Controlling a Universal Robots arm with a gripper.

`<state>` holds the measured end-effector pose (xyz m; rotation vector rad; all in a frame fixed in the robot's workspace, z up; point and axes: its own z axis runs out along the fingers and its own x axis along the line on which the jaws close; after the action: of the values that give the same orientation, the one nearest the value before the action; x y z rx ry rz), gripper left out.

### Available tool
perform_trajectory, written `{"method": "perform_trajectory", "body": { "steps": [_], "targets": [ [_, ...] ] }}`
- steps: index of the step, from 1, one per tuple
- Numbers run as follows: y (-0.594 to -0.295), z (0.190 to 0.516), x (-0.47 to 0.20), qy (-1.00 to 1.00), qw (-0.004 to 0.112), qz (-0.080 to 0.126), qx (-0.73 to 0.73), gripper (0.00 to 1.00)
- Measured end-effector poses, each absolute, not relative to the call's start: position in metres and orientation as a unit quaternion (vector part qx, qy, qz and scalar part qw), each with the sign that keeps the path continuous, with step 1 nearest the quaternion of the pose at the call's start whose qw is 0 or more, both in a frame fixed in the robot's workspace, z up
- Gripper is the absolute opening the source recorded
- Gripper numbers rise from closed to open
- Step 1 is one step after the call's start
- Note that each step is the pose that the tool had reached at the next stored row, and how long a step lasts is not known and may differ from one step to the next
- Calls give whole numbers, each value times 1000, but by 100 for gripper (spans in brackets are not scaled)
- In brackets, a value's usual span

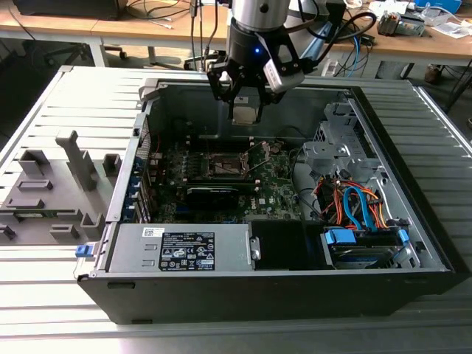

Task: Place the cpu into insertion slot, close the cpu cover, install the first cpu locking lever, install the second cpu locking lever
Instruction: 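Place the cpu into insertion slot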

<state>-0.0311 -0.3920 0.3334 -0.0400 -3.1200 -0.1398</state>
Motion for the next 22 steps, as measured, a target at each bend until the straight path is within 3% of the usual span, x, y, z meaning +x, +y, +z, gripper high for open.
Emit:
{"method": "perform_trajectory", "body": {
  "steps": [22],
  "targets": [
    [-393,330,-31,-999,9,-45,-13,54]
  ]
}}
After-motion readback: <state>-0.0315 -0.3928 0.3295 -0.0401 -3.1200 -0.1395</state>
